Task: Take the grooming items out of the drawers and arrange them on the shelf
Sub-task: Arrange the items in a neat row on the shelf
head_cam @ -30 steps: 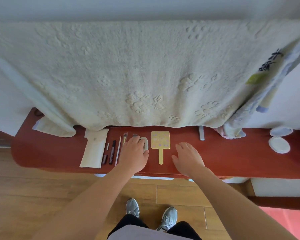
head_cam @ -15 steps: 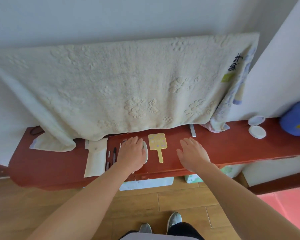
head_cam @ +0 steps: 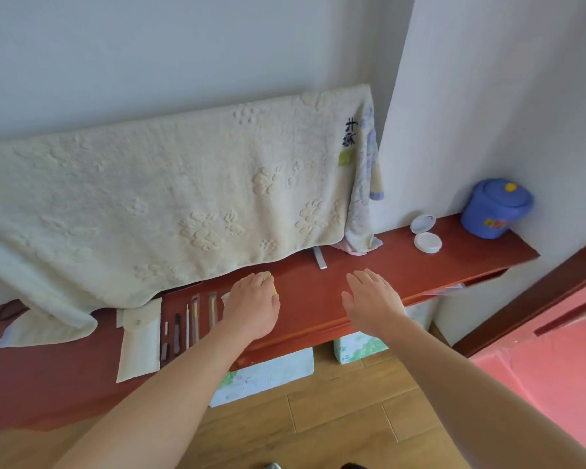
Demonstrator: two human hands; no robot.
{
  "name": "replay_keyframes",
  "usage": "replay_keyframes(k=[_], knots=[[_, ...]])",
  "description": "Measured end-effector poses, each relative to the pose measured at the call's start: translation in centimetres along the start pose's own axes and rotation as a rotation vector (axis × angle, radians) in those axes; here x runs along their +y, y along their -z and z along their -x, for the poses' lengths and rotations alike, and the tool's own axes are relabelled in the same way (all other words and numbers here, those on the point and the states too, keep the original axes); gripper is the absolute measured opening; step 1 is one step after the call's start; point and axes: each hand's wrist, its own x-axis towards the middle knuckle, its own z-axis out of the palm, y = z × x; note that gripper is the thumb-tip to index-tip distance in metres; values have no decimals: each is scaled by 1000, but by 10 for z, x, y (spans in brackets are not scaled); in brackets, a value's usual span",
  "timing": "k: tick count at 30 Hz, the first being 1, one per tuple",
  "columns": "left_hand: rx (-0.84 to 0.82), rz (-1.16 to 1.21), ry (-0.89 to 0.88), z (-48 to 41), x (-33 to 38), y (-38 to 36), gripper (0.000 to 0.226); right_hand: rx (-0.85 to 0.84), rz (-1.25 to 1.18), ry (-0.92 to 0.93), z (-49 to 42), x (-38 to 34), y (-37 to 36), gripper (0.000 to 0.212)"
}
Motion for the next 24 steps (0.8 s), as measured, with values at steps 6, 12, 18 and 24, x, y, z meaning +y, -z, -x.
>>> replay_keyframes(k=[6, 12, 18, 24], knots=[[13, -1, -13, -25, 83, -2, 50, -10, 20, -55, 24, 89, 18, 18], [34, 78, -37, -52, 158, -10, 49, -8, 3, -92, 28, 166, 37, 29], [69, 121, -83, -96, 191, -9, 42, 11, -1, -172, 12, 217, 44, 25], [90, 137, -141, -151, 212, -13, 29, 25, -55, -288, -12, 246, 49, 40]])
